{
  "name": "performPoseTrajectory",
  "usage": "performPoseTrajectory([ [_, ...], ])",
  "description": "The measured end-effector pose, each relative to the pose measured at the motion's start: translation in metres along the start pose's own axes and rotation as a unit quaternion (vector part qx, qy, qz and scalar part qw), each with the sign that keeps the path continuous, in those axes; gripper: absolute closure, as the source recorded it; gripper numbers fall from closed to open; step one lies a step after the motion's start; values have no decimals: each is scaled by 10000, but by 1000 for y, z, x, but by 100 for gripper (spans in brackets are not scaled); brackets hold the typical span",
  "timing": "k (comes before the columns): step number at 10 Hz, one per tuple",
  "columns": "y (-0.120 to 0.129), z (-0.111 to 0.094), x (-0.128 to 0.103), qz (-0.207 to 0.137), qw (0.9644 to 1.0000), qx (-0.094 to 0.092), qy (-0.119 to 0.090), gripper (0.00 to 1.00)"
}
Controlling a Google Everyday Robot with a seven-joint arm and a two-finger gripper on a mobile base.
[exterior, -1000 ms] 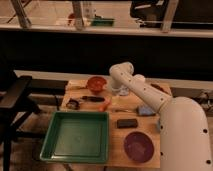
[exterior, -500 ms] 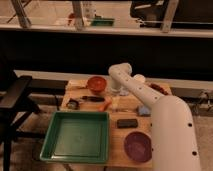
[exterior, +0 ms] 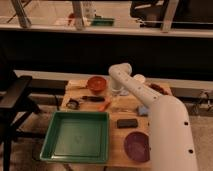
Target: Place pepper in tray
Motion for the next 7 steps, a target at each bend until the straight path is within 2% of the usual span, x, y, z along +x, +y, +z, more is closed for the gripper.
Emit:
performPoseTrajectory([
  [7, 6, 2, -3, -121, 9998, -98, -86, 47],
])
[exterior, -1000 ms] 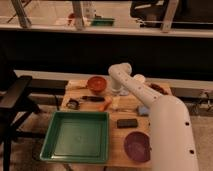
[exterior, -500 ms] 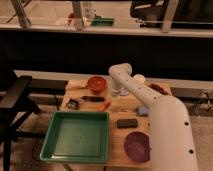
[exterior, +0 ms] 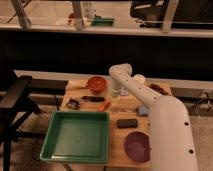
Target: Place pepper in tray
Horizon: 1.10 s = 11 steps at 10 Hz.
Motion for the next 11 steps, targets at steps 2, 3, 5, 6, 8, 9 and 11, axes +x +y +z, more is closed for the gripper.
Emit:
performPoseTrajectory([
  [2, 0, 2, -2, -36, 10000, -22, -38, 52],
  [3, 0, 3, -2, -52, 10000, -31, -59, 57],
  [5, -1, 5, -3, -79, 9999, -29, -96, 77],
  [6, -2, 5, -3, -84, 9999, -25, -104, 85],
  [8, -3, 5, -3, -76, 9999, 1, -110, 99],
  [9, -6, 3, -3, -56, 9999, 65, -102, 100],
  [11, -11, -17, 1, 23, 9994, 347, -7, 100],
])
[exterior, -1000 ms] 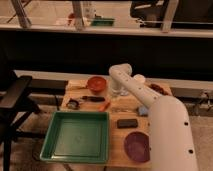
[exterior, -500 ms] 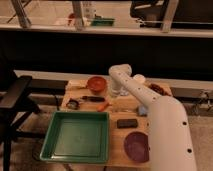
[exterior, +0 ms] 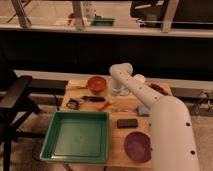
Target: Place pepper in tray
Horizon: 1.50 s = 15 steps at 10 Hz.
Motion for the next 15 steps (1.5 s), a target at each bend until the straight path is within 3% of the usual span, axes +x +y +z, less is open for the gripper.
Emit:
performPoseTrajectory([
  [2, -7, -39, -3, -40, 9992, 365, 137, 100],
  [5, -9, -115, -9, -124, 9948, 951, 356, 100],
  [7, -5, -165, -16, -264, 9902, 1286, 475, 100],
  [9, 5, -212, -37, -647, 9848, 1552, 445, 100],
  [11, 25, -243, -69, -1209, 9763, 1778, 264, 100],
  [14, 48, -262, -117, -1942, 9584, 2086, -148, 100],
  [15, 52, -264, -127, -2071, 9546, 2125, -254, 100],
])
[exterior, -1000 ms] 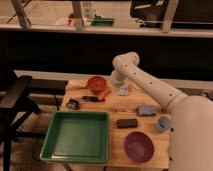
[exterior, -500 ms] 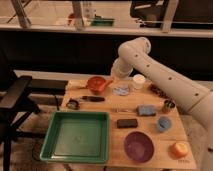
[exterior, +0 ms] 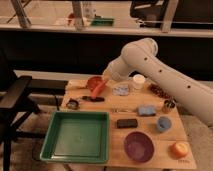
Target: Place pepper in tray
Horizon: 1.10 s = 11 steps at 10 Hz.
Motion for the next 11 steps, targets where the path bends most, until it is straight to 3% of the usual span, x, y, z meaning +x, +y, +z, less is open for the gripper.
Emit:
performPoseTrajectory([
  [3, -6, -8, -29, -359, 9986, 174, -357, 100],
  [7, -7, -14, -60, -790, 9939, 257, -725, 100],
  [11, -3, -19, -83, -1194, 9860, 319, -1118, 100],
])
